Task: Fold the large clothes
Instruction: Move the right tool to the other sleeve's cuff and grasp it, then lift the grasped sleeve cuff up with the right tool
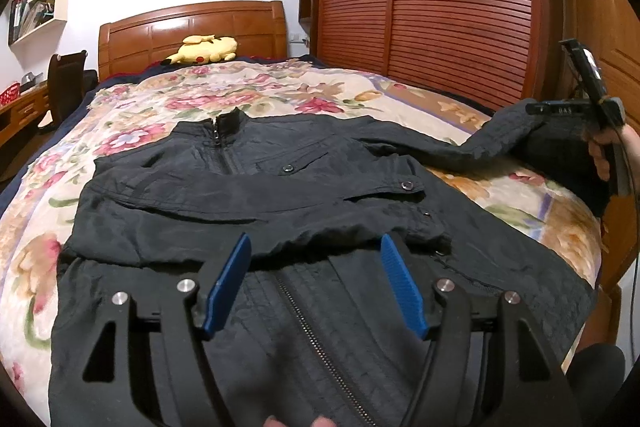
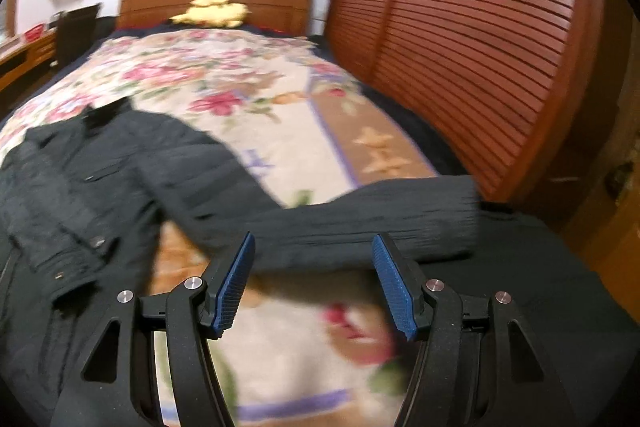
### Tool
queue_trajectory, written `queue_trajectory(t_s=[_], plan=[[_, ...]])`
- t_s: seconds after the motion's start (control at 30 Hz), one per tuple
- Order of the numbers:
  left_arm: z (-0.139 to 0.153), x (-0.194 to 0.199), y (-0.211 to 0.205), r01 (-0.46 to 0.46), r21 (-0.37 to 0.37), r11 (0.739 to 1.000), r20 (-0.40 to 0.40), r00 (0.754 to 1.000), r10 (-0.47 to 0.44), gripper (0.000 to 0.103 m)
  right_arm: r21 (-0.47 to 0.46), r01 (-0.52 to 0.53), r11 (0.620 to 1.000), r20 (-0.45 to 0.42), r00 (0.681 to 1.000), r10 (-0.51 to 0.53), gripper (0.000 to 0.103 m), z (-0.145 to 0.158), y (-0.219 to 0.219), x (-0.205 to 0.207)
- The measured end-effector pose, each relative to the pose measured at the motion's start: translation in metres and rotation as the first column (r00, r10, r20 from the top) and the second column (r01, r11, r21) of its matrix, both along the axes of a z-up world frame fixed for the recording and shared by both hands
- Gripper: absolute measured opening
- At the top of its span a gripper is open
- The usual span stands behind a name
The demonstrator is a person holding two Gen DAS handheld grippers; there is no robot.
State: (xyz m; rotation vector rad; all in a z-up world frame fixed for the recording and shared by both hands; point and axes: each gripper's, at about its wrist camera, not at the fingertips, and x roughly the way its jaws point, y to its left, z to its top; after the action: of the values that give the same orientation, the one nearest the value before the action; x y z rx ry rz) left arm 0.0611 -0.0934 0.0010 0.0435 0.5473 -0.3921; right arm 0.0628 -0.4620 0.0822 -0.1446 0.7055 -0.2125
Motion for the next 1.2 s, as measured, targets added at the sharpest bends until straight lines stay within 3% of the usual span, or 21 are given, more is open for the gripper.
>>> queue_trajectory(t_s=[0.13, 0.7, 0.83, 0.9, 1.0, 1.07, 1.13, 1.2], plan=[[-0.001, -0.002, -0.002, 0.006, 0.006, 1.0, 0.003, 1.0, -0.006, 0.068, -0.039, 0.082, 0.996, -0.019, 0.996, -0.083, 0.069, 0.005, -0.026, 0.006], [-0.002, -0.004, -0.001, 0.01, 0.008, 1.0, -0.001, 1.0, -0.01, 0.069, 0.004, 0.262, 0.965, -0.117, 0.959, -0.259, 0.075, -0.012, -0.079, 0.052], [-0.003, -0.006, 0.004, 0.006, 0.013, 1.0, -0.003, 1.0, -0.006, 0.069, 0.052, 0.271, 0.961, -0.149, 0.954, -0.261, 0.075, -0.02, -0.086, 0.057], [-0.003, -0.005, 0.006, 0.002, 0.016, 1.0, -0.004, 1.0, -0.002, 0.069, 0.033, 0.253, 0.967, -0.165, 0.956, -0.244, 0.074, -0.023, -0.081, 0.058], [-0.002, -0.007, 0.01, -0.004, 0.018, 1.0, -0.003, 1.0, 0.004, 0.069, -0.036, 0.212, 0.977, -0.188, 0.958, -0.215, 0.052, -0.027, -0.068, 0.061], [-0.001, -0.008, 0.012, -0.008, 0.019, 1.0, 0.001, 1.0, 0.008, 0.069, -0.074, 0.174, 0.982, -0.206, 0.961, -0.186, 0.028, -0.032, -0.058, 0.062], [0.0, -0.009, 0.015, -0.01, 0.015, 1.0, 0.002, 1.0, 0.01, 0.069, -0.112, 0.14, 0.984, -0.218, 0.963, -0.162, 0.017, -0.033, -0.047, 0.061], [0.0, -0.01, 0.018, -0.017, 0.013, 1.0, 0.003, 1.0, 0.017, 0.069, -0.12, 0.121, 0.985, -0.206, 0.968, -0.144, 0.014, -0.029, -0.039, 0.058]])
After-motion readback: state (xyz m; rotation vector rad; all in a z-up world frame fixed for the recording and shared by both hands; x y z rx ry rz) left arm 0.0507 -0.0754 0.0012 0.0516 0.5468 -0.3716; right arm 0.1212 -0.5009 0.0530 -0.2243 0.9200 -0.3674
